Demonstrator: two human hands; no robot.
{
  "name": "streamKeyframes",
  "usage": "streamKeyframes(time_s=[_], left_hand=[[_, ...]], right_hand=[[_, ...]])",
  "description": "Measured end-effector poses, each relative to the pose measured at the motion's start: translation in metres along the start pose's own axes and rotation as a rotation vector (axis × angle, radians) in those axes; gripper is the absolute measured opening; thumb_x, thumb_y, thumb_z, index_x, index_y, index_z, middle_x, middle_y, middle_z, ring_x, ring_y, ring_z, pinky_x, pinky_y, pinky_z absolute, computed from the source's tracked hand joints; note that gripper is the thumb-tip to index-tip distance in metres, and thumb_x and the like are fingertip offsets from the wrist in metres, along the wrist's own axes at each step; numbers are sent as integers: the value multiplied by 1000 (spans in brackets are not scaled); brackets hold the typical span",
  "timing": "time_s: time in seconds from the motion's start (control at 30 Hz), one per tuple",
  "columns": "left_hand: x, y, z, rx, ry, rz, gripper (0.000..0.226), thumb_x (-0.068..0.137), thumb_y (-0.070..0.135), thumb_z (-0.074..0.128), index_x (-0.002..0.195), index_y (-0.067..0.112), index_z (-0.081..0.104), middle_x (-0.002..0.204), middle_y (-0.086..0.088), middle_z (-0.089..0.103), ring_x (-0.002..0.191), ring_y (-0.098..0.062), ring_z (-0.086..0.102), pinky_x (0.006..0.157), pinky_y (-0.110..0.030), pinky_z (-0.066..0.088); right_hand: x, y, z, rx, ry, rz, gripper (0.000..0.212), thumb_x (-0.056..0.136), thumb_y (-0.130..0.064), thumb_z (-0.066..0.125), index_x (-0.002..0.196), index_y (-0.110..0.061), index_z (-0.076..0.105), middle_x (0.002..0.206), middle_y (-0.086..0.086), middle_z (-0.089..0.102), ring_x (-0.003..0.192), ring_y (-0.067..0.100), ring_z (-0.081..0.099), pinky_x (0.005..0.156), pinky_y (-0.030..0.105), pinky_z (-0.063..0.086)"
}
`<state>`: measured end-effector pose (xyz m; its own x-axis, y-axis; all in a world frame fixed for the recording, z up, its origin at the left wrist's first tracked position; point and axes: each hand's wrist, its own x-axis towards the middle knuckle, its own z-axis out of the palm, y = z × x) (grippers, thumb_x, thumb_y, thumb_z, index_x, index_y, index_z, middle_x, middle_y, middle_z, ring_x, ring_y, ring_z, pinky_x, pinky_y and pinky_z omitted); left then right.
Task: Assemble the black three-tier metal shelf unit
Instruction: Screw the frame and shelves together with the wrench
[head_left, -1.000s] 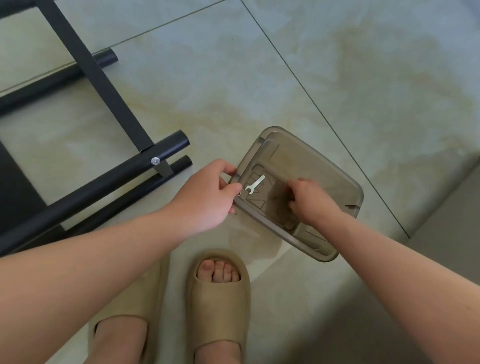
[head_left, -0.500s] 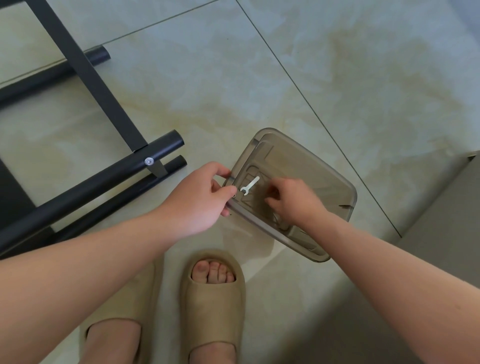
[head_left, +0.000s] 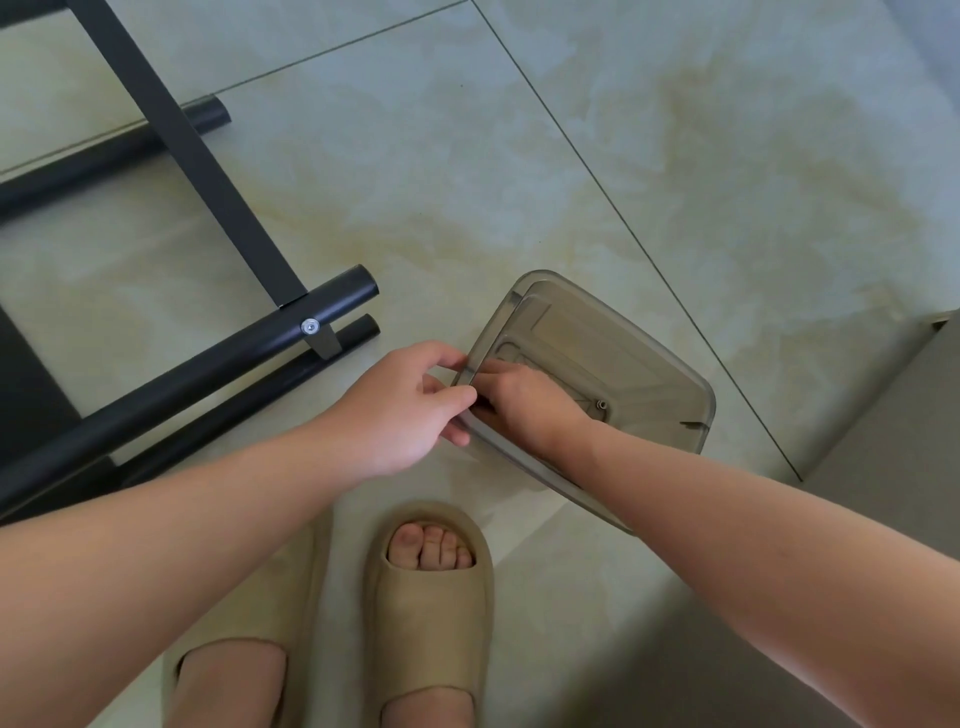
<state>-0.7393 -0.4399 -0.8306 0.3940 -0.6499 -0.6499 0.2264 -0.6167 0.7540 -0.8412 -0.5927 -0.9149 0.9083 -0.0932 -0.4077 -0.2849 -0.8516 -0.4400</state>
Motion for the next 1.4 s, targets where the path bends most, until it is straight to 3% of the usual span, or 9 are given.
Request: streamKeyframes(time_s=[0.17,0.33,0.53,0.63,0.7,0.9,1.1,1.3,1.4], left_hand=[[-4,0,-2,8,3,-31,34,98,28,60,131,26,54,88,1,75,76,-10,74,85,-41,57],[-15,7,-11,122,277,6,20,100,43,48,106,26,57,91,11,62,83,-5,60,68,-25,43],[-25,31,-34,-462,170,-110,40,106,38,41,98,11,69,90,-8,74,77,-19,68,74,-34,52],[-32,44,-49,-756,54,-158,48,106,42,37,105,5,68,97,-12,76,84,-23,71,78,-36,58],[-35,48,-60,-853,35,-164,46,106,41,38,100,5,67,89,-11,75,78,-21,70,69,-33,57],[-54,38,-106,-805,55,-185,25,96,4,40,93,4,65,72,-7,62,53,-14,60,47,-22,49],[-53,23,-144,-775,252,-89,44,93,-17,26,98,5,64,85,-7,70,61,-8,70,51,-17,52],[-39,3,-147,-628,327,-45,15,104,1,43,103,11,54,101,-12,73,84,-15,76,66,-23,60],[-32,-5,-143,-513,323,-41,7,105,10,46,100,15,50,98,-7,75,82,-14,76,61,-19,57]], right_hand=[[-8,-1,-9,24,54,110,17,88,-17,64,98,-3,68,99,13,64,90,36,62,78,45,52],[-25,-24,-52,256,361,182,7,81,-4,72,86,-6,68,81,2,62,71,16,56,68,23,47],[-31,-89,-104,495,519,-11,12,80,-2,70,85,-12,67,81,-1,64,73,16,62,66,21,50],[-22,-117,-114,510,495,-143,18,80,1,72,89,-15,68,85,0,65,77,16,65,71,18,50],[-13,-130,-115,561,467,-170,22,81,3,73,94,-15,71,89,-1,67,81,15,67,74,15,49],[16,-147,-120,476,485,-169,13,89,-5,69,100,-12,71,93,-3,68,90,12,66,75,15,49],[46,-143,-111,73,105,-167,37,92,-33,72,125,-21,60,114,-12,56,103,9,51,85,14,37],[60,-141,-119,115,-6,-103,30,83,-39,80,101,-21,64,91,-7,66,81,7,56,68,16,41],[63,-136,-118,153,4,-133,26,79,-38,82,88,-22,63,78,-5,62,74,13,53,66,26,41]])
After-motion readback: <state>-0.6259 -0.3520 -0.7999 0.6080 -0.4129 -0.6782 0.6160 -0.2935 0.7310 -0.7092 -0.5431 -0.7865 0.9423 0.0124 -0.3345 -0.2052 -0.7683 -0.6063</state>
